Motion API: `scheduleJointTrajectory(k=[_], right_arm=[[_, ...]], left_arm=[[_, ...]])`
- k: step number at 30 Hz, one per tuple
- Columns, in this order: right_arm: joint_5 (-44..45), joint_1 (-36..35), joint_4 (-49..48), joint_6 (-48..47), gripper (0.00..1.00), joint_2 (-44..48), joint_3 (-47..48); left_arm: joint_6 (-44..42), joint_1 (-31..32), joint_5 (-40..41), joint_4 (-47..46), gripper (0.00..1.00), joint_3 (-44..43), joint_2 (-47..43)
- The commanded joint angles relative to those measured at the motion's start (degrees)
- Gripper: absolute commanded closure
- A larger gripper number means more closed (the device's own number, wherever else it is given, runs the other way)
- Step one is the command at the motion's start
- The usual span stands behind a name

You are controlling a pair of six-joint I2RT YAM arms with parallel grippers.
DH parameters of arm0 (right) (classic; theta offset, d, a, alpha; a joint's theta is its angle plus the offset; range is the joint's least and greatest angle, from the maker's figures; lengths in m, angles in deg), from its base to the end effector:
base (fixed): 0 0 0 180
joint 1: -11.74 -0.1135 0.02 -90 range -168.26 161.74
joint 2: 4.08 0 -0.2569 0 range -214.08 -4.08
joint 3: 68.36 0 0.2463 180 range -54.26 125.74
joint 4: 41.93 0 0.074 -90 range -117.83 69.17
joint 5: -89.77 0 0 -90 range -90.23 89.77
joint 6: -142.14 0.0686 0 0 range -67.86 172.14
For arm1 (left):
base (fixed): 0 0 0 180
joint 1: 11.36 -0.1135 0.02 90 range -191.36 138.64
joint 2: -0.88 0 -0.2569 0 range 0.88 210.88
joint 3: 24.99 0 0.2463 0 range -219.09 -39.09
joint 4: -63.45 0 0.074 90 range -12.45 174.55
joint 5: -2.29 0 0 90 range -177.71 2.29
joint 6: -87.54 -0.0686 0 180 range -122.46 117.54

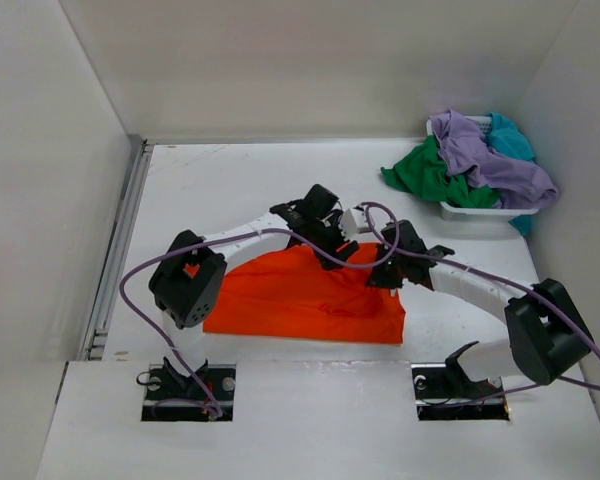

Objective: Fold and stack the t-shirts
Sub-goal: Fold the other side of the tshirt into a rectangle

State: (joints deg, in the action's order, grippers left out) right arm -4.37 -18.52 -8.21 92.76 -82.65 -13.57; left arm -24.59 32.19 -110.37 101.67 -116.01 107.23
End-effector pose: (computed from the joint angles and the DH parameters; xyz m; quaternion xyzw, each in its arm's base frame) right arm 0.2316 0.1408 0.1459 0.0766 0.9564 0.1904 0.2077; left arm 0.2800 -0.3026 0.1845 0.5567 0.7492 -0.2403 0.2666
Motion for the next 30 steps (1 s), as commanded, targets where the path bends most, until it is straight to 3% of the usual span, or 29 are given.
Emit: scheduleJointTrajectory(k=[1, 17, 19, 24, 30], right_arm=[[-1.66, 0.86, -4.15, 1.13, 0.96, -0.36, -0.69], [-3.06, 3.32, -3.53, 1.13, 0.95, 1.4, -0.87], [-3.33, 3.41, -3.53, 1.21, 0.95, 1.48, -0.79], [-3.42, 3.41, -3.45, 1.21, 0.95, 1.75, -0.7], [-3.42, 4.11, -2.92, 1.21, 0.95, 4.03, -1.31]], left_arm=[[0.6, 2.01, -0.38, -5.74, 0.43, 0.28, 0.35], [-1.51, 5.36, 8.59, -7.51, 0.49, 4.94, 1.85], [-0.81, 5.45, 8.24, -7.77, 0.55, 5.64, 0.54], [1.47, 5.97, 6.84, -6.55, 0.84, 5.21, -2.37], [2.79, 5.8, 5.17, -3.64, 0.97, 5.64, -5.44]])
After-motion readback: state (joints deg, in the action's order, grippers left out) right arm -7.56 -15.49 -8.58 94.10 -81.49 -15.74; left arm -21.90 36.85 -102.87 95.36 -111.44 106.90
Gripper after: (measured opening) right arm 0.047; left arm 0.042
